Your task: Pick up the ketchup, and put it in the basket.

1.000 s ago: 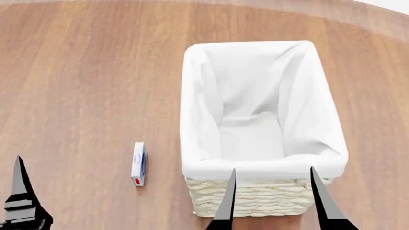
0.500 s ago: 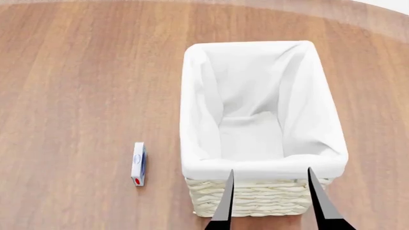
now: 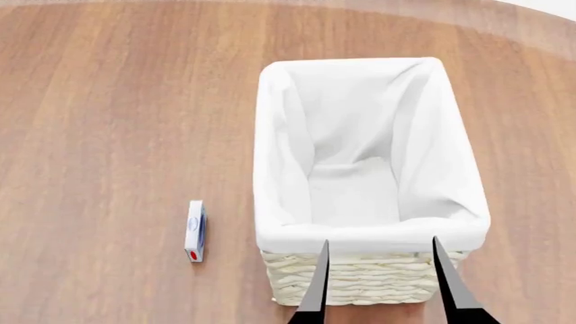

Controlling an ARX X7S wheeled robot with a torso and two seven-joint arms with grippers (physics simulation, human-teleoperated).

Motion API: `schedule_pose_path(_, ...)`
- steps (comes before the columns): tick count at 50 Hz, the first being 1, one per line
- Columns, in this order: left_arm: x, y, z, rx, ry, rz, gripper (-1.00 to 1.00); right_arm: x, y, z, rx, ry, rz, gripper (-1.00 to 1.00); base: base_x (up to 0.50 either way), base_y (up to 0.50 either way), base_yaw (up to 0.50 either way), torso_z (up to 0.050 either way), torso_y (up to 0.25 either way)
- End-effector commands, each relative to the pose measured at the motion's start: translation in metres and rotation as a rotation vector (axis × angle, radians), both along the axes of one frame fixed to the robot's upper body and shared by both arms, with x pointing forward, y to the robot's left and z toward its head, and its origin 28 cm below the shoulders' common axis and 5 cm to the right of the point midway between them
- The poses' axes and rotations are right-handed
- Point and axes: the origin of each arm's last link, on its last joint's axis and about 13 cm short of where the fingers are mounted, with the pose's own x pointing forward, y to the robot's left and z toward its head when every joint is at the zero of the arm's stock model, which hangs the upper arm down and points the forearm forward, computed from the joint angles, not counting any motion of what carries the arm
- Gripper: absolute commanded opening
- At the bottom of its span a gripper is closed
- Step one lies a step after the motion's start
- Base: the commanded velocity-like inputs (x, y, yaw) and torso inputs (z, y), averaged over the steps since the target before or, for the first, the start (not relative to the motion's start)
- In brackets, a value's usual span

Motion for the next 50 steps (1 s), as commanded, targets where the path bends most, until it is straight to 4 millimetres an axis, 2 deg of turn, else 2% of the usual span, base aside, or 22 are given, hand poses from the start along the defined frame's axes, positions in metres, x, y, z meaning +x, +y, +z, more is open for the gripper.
schedule_pose_path(1,-0.01,0.008,-0.003,-0.086,0.005,0.121,1.0,0.001,-0.002,0.002,-0.007,-0.009,-0.013,1.0,0.0,0.0,0.0,0.0,0.0)
schedule_pose_path(25,-0.019,0.021,-0.012,-0.171,0.071,0.366,1.0,0.001,-0.001,0.001,-0.013,-0.001,-0.006,1.0,0.0,0.0,0.0,0.0,0.0)
schedule_pose_path(50,-0.018,0.026,-0.023,-0.291,0.116,0.398,1.0,0.0,0.0,0.001,-0.015,0.0,-0.003,1.0,0.0,0.0,0.0,0.0,0.0)
